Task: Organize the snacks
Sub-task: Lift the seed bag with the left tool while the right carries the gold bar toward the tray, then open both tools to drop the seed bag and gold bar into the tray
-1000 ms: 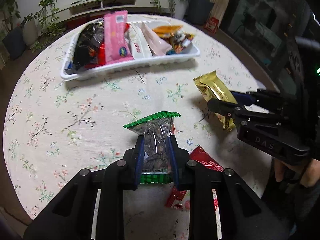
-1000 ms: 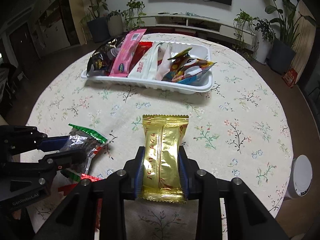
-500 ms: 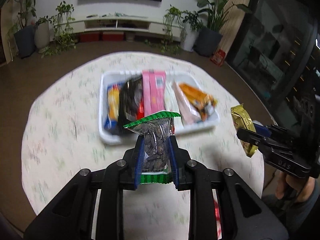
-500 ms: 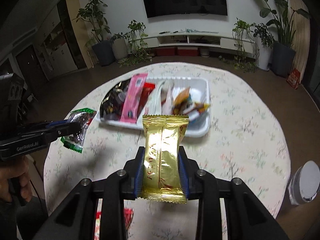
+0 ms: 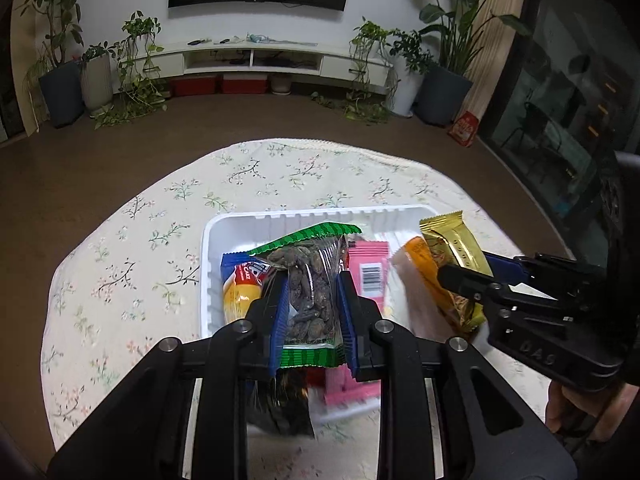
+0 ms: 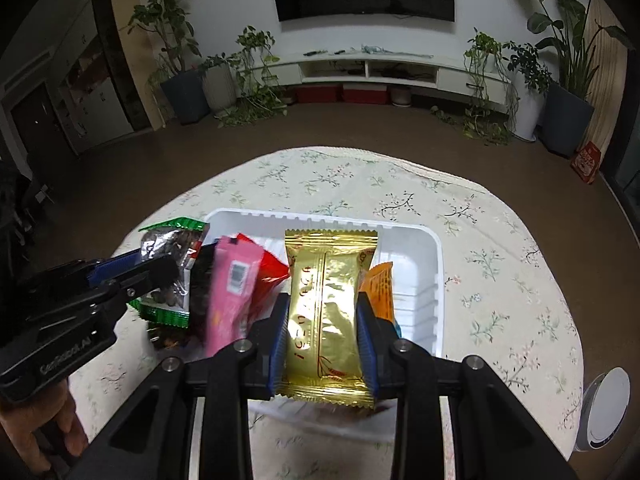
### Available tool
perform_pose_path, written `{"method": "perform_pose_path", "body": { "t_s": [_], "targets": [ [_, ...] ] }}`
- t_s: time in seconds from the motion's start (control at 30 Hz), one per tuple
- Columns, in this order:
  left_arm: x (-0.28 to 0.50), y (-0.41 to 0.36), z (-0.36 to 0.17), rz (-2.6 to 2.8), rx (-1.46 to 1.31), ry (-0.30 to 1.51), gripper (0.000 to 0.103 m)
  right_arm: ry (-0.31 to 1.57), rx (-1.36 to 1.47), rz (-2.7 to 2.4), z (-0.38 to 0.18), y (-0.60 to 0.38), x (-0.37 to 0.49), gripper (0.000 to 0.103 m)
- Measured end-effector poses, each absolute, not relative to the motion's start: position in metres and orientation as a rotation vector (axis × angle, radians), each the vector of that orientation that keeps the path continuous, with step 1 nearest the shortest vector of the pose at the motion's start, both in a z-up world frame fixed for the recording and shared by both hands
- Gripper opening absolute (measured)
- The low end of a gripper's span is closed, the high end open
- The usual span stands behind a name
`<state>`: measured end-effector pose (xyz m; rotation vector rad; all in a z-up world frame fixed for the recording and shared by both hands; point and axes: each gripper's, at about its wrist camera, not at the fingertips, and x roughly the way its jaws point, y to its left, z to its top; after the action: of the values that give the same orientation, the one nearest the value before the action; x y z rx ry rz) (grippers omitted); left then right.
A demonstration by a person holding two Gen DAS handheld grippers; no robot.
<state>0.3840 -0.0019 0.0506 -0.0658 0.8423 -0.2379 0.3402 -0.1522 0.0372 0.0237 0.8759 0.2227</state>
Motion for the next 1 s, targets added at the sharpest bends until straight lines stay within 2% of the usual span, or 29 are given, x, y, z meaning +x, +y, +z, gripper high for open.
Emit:
{"method": "perform_pose_path", "body": {
  "t_s": [0.13, 0.23, 0.3, 0.43, 0.47, 0.5, 0.57, 0.67, 0.9, 0.93, 1.0],
  "targets": [
    [0.400, -0.008, 0.030, -0.221, -0.049, 0.858, 0.025, 0.920, -0.024, 0.190, 0.016, -0.148, 0.359, 0.033],
    [0.407, -0.011, 0.018, -0.209, -0.044, 0.872, 0.031, 0.941, -0.052, 0.169, 0.003, -0.147, 0.367, 0.034],
    [0.409, -0.011, 0.012, -0.204, -0.042, 0.870, 0.042, 0.946, -0.055, 0.172, -0.003, -0.147, 0.368, 0.034],
    [0.415, -0.012, 0.007, -0.199, -0.037, 0.866, 0.052, 0.946, -0.058, 0.163, -0.005, -0.147, 0.370, 0.035],
    [0.411, -0.013, 0.009, -0.197, -0.036, 0.863, 0.061, 0.944, -0.061, 0.164, -0.004, -0.146, 0.369, 0.037],
    [0.408, -0.013, 0.010, -0.202, -0.040, 0.858, 0.065, 0.941, -0.067, 0.162, -0.003, -0.146, 0.369, 0.039],
    [0.407, -0.014, 0.011, -0.198, -0.035, 0.858, 0.066, 0.935, -0.072, 0.162, -0.001, -0.143, 0.368, 0.043],
    [0.403, -0.014, 0.017, -0.196, -0.041, 0.845, 0.073, 0.928, -0.070, 0.157, 0.002, -0.143, 0.367, 0.051],
    [0.387, -0.011, 0.036, -0.196, -0.049, 0.800, 0.074, 0.894, -0.049, 0.153, 0.015, -0.150, 0.361, 0.053],
    [0.380, -0.010, 0.042, -0.195, -0.047, 0.787, 0.076, 0.888, -0.041, 0.153, 0.017, -0.152, 0.359, 0.053],
    [0.362, -0.008, 0.056, -0.200, -0.039, 0.748, 0.089, 0.874, -0.016, 0.159, 0.026, -0.158, 0.352, 0.055]
  ]
}}
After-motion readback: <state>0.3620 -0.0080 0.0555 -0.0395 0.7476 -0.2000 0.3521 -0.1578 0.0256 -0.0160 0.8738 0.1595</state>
